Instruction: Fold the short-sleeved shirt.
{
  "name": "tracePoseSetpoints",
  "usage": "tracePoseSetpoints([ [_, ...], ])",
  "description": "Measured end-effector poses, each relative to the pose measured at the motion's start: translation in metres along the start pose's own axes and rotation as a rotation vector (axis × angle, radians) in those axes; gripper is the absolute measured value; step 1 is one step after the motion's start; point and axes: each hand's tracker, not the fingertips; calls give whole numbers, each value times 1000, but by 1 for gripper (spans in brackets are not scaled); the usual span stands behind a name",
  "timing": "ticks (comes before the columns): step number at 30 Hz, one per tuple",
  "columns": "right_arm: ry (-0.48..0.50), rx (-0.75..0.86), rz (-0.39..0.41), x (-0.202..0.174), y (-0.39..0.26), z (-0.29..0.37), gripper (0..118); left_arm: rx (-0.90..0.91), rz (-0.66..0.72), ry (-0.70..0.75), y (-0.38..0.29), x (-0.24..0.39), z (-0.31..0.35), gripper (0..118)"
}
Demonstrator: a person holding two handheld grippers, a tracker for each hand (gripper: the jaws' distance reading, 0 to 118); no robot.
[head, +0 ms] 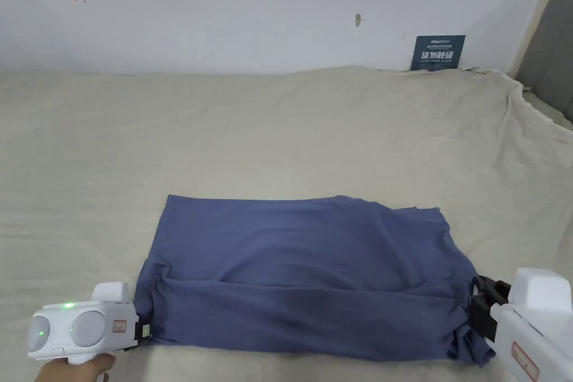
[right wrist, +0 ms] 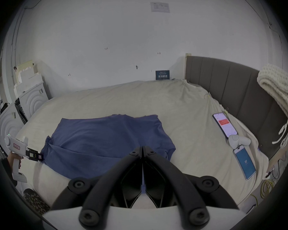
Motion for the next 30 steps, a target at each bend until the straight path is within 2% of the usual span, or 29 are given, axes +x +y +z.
tracePoseSetpoints([
  [2, -14, -60, -25, 5, -4, -11, 1, 49, -4, -6, -2, -6, 2, 7],
  [3, -23, -91, -30, 7, -7, -17, 4, 59, -2, -4, -2, -5, 5, 6],
  [4, -21, -115, -37, 10, -10, -23, 13, 67, 0, -8, -3, -3, 11, 6],
  [6, -29, -178, -9, 16, -18, -39, 56, 101, 1, -29, -3, -3, 22, 6],
  [7, -35, -211, -6, 19, -22, -48, 73, 102, 3, -30, -1, -3, 25, 6],
  [8, -41, -238, 7, 21, -27, -57, 86, 109, 5, -38, 0, -2, 31, 6],
  [9, -56, -274, 22, 23, -32, -67, 87, 120, 8, -44, 0, 1, 38, 6],
  [14, -88, -403, 30, 27, -56, -99, 85, 132, 22, -57, 2, 3, 43, 6],
  [16, -81, -424, 11, 28, -63, -106, 79, 126, 18, -52, 1, 5, 42, 6],
  [17, -66, -434, -19, 29, -66, -109, 69, 122, 16, -49, 0, 6, 42, 6],
  [19, -6, -442, -65, 29, -70, -109, 31, 114, 19, -46, -3, 5, 40, 6],
  [20, 29, -440, -87, 27, -71, -108, 21, 110, 23, -45, -4, 4, 40, 6],
  [23, 19, -426, -75, 23, -68, -97, 19, 102, 39, -43, -9, 1, 39, 6],
  [27, 45, -370, -115, 36, -62, -78, 18, 107, 65, -53, -15, -7, 45, 6],
  [30, 54, -335, -88, 39, -52, -60, 18, 113, 86, -76, -18, -16, 54, 6],
])
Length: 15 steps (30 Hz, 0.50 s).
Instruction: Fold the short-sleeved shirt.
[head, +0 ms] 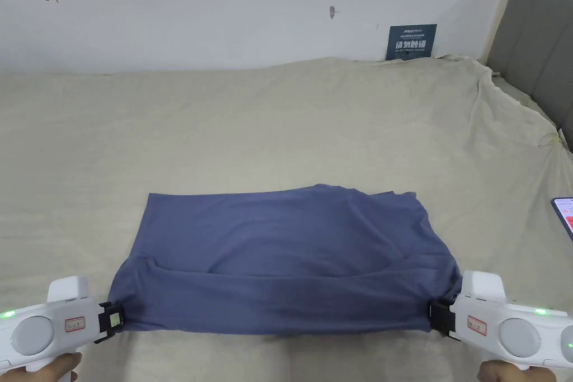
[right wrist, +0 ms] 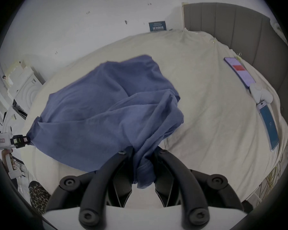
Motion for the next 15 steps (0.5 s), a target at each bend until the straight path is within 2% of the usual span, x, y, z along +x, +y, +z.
tracePoseSetpoints([
  [10, 3, -27, 82, 10, -29, 39, 18, -34, 10, -28, -56, -14, 40, 6],
  [15, -13, -80, 58, 18, -57, 27, 18, -73, 40, -15, -85, -20, 35, 6],
])
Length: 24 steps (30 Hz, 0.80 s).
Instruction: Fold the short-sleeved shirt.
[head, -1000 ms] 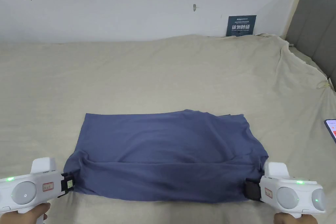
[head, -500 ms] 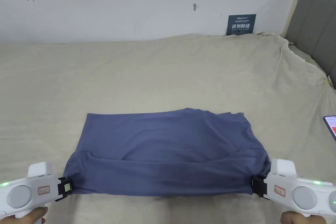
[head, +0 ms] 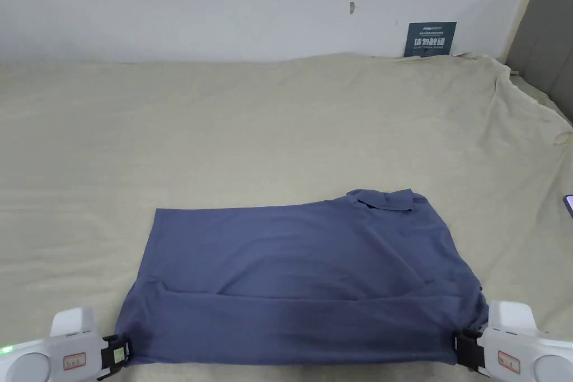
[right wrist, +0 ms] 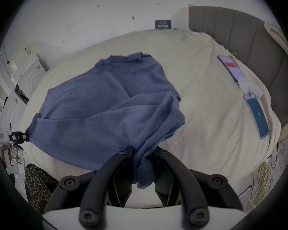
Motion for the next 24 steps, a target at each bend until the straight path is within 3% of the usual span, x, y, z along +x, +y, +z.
tracePoseSetpoints([
  [7, -22, -16, -78, 3, -20, -26, 19, -21, -6, 65, -10, 9, -20, 6],
  [9, -24, -11, -68, 1, -19, -22, 25, -15, -13, 70, -11, 13, -15, 7],
  [10, -32, -10, -58, -1, -18, -21, 34, -13, -19, 75, -11, 14, -15, 13],
  [11, -43, -13, -53, -2, -17, -19, 51, -11, -14, 79, -11, 15, -14, 26],
  [14, -84, 12, -28, -7, -8, -2, 65, -4, 50, 97, -7, 22, -2, 42],
  [15, -81, 64, -17, -10, -4, 8, 74, 4, 65, 87, -4, 25, 4, 62],
  [16, -70, 117, -9, -13, 4, 22, 75, 25, 77, 63, 0, 28, 13, 78],
  [17, -71, 156, 1, -19, 12, 37, 75, 75, 78, 23, 5, 33, 24, 85],
  [24, -60, 506, 96, -65, 65, 125, 75, 437, -51, 12, 45, 94, 100, 85],
])
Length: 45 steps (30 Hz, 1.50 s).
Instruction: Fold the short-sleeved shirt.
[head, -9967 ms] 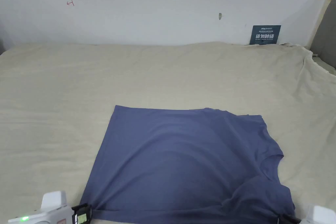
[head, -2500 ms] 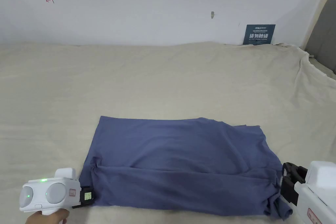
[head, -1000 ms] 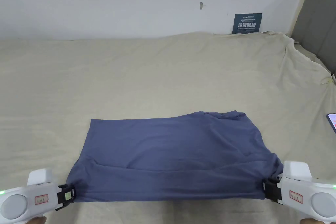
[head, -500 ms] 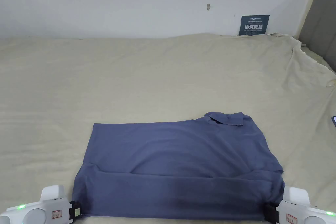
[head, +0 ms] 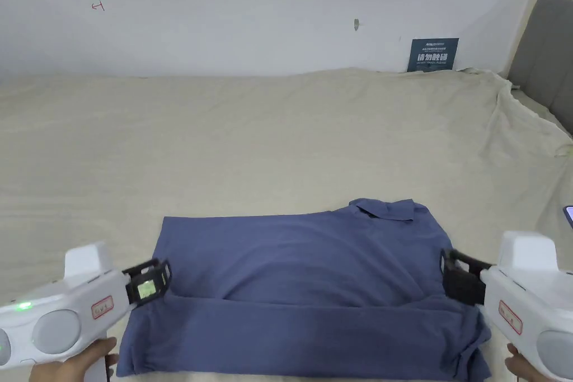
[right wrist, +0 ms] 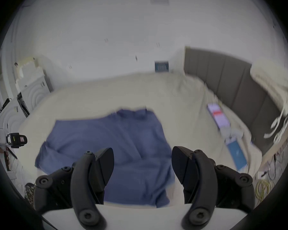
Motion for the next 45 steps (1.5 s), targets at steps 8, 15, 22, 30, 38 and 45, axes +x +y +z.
tracePoseSetpoints([
  [8, -74, 203, 68, -39, 20, 25, 72, 329, -104, 64, 9, 33, 21, 66],
  [15, -90, 280, 80, -52, 17, 31, 0, 371, -139, -25, -6, 35, 24, 0],
  [22, -44, 271, 75, -57, 22, 22, 0, 317, -124, -43, -1, 32, 8, 0],
  [30, -24, 238, 80, -63, 31, -14, 0, 113, -41, -71, 36, 10, -65, 0],
  [38, -17, 186, 99, -67, 41, -74, 0, -71, -103, 3, 74, -8, -179, 1],
  [45, -40, 130, 93, -62, 38, -119, 0, -277, -57, 80, 83, -30, -274, 73],
])
